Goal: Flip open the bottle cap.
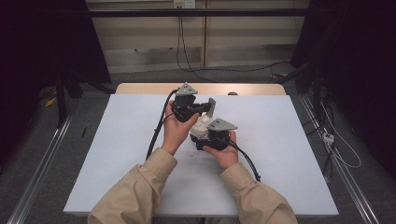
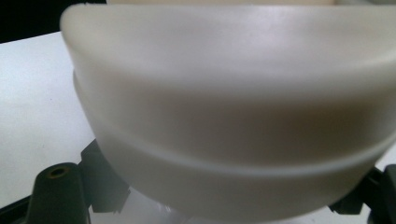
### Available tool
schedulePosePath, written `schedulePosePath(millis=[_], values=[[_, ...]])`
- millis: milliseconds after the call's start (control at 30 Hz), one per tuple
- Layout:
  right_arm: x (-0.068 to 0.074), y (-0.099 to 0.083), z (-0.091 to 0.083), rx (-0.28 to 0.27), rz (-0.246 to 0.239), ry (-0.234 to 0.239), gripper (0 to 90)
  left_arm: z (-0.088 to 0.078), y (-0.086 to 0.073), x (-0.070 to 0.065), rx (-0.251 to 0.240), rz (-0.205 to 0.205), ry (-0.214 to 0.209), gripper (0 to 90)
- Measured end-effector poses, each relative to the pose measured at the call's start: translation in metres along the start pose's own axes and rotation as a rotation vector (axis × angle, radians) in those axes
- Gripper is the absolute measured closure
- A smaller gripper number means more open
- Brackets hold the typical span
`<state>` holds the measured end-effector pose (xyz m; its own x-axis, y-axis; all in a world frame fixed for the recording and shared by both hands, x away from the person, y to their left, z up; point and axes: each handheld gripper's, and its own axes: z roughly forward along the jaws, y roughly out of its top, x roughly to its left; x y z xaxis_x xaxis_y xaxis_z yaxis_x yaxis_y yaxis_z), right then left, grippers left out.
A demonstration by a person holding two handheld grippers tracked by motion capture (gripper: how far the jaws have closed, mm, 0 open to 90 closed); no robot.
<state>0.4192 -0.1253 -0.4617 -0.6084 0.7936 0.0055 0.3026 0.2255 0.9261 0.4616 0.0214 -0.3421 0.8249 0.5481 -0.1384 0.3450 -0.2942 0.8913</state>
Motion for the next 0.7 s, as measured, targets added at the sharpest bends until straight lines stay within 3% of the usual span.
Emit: schedulePosePath(millis=[700], values=[[-0.0006, 0.0000, 0.0000, 0.000, 0.003, 0.001, 18.8, 0.0099, 0.0028, -0.0005, 0.008, 0.004, 0.002, 90.0]])
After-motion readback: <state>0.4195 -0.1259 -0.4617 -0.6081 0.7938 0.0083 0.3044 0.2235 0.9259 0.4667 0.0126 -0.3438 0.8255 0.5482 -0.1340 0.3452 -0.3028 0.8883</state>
